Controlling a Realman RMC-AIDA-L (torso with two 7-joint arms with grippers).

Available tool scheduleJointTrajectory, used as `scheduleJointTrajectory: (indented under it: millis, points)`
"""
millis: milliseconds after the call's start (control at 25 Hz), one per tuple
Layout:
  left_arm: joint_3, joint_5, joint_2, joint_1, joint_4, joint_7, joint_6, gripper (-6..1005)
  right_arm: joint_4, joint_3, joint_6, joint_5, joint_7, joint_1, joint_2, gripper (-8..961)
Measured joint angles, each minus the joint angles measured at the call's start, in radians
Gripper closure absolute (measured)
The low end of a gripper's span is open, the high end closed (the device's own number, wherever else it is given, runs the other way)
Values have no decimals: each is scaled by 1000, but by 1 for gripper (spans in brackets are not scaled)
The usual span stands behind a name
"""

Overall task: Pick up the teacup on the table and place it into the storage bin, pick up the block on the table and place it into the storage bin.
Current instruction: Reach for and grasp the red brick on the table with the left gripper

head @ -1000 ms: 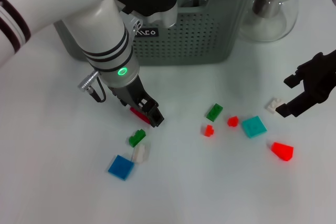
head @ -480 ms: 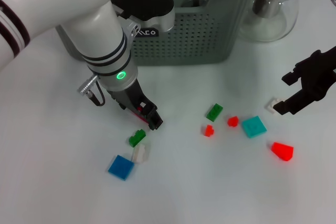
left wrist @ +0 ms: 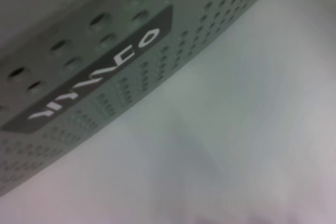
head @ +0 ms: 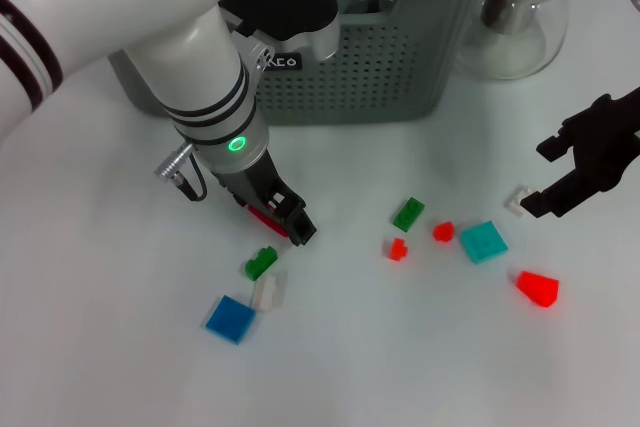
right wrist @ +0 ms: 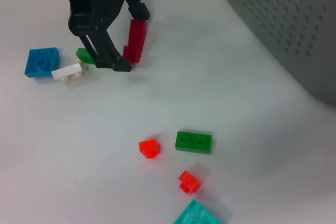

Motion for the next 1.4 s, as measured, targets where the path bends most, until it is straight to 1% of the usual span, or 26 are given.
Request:
scheduleJointTrajectory:
  millis: [760, 1000, 1120, 1400]
  points:
    - [28, 1, 0, -7, -11, -1, -11, 120, -7, 0, 2, 2, 5, 0, 0, 43]
    - [50, 1, 0, -13, -13, 0, -10, 183, -8, 2, 4, 2, 5, 0, 0, 43]
    - [54, 1, 0, -16, -9, 0, -6, 331, -9, 2, 4, 2, 4, 1, 0, 44]
    - [46, 16, 0, -20, 42, 0, 42, 324, -18, 2, 5, 3, 2, 1, 0, 44]
